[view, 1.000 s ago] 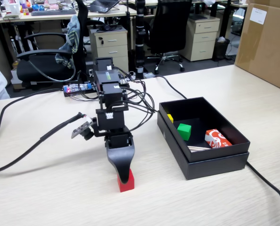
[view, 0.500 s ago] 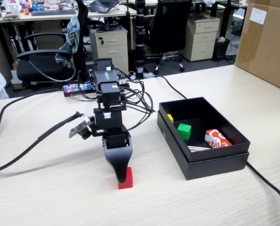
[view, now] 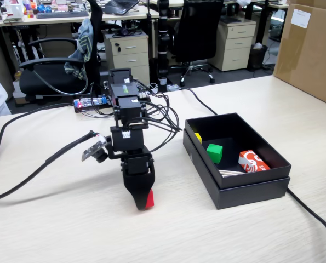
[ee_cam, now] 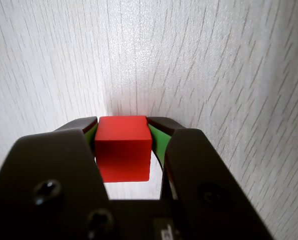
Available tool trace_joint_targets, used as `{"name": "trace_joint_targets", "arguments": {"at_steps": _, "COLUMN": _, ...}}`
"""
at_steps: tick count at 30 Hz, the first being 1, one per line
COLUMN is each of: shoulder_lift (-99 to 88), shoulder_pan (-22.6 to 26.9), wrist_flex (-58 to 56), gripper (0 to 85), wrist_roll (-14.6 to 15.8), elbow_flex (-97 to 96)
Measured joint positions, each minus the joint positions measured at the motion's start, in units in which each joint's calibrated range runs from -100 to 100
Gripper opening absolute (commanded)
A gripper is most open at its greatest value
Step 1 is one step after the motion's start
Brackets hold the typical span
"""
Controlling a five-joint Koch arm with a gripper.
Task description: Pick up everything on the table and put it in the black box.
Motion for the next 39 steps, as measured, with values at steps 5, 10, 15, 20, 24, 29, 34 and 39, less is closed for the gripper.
{"name": "trace_joint_targets", "arguments": {"at_steps": 5, "shoulder_lift": 0.0, "shoulder_pan": 0.0, "wrist_flex": -2.6, "gripper": 0.9, "wrist_roll": -0.1, "elbow_flex": 0.1}}
{"name": "trace_joint_targets", "arguments": {"at_steps": 10, "shoulder_lift": 0.0, "shoulder_pan": 0.2, "wrist_flex": -4.6, "gripper": 0.9, "wrist_roll": -0.1, "elbow_flex": 0.2}}
{"name": "trace_joint_targets", "arguments": {"at_steps": 15, "shoulder_lift": -14.1, "shoulder_pan": 1.3, "wrist_flex": -9.9, "gripper": 0.9, "wrist_roll": 0.9, "elbow_flex": -4.6}}
{"name": "trace_joint_targets", "arguments": {"at_steps": 20, "shoulder_lift": -41.6, "shoulder_pan": 4.7, "wrist_flex": -10.2, "gripper": 0.9, "wrist_roll": 1.1, "elbow_flex": -17.2}}
{"name": "trace_joint_targets", "arguments": {"at_steps": 24, "shoulder_lift": -63.8, "shoulder_pan": 10.9, "wrist_flex": -10.5, "gripper": 0.9, "wrist_roll": 2.5, "elbow_flex": -26.7}}
{"name": "trace_joint_targets", "arguments": {"at_steps": 29, "shoulder_lift": -71.6, "shoulder_pan": 18.3, "wrist_flex": -10.5, "gripper": 0.9, "wrist_roll": 5.2, "elbow_flex": -29.1}}
{"name": "trace_joint_targets", "arguments": {"at_steps": 34, "shoulder_lift": -62.3, "shoulder_pan": 22.7, "wrist_flex": -10.5, "gripper": 0.9, "wrist_roll": 8.7, "elbow_flex": -29.0}}
{"name": "trace_joint_targets", "arguments": {"at_steps": 39, "shoulder_lift": -47.1, "shoulder_pan": 22.8, "wrist_flex": -10.2, "gripper": 1.1, "wrist_roll": 10.0, "elbow_flex": -23.2}}
